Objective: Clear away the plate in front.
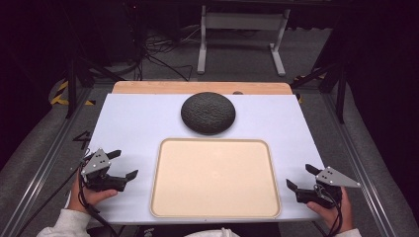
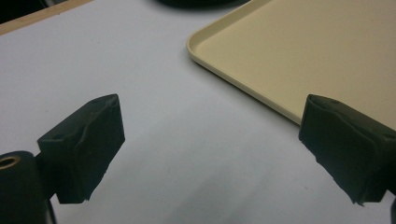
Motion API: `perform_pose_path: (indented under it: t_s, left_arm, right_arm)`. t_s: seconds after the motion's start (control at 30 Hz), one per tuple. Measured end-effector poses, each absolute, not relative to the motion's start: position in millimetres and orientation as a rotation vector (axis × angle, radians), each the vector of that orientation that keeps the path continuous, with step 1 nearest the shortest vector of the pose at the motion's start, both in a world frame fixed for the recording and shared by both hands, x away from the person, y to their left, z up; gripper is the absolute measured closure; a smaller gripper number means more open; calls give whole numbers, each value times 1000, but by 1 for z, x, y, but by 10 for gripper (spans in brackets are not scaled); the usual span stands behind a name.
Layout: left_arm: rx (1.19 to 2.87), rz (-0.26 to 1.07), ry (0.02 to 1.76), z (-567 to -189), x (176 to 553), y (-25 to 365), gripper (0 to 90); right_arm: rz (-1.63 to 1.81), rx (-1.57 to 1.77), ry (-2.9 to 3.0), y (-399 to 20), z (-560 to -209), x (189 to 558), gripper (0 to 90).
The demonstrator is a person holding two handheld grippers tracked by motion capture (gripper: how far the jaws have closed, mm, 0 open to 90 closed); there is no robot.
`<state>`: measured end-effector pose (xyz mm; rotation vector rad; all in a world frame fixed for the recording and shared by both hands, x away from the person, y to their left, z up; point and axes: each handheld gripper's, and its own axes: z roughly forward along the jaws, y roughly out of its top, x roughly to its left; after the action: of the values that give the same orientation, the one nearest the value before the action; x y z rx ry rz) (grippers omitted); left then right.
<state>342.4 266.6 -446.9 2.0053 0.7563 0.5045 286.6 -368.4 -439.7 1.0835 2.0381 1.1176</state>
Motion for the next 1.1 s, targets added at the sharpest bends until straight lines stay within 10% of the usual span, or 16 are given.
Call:
perform_pose_path:
  t_s: [1.1]
  left_arm:
    - [2056, 508, 633, -400, 378, 242, 140]
  right_arm:
    - [1119, 1071, 2051, -364, -440, 288, 115]
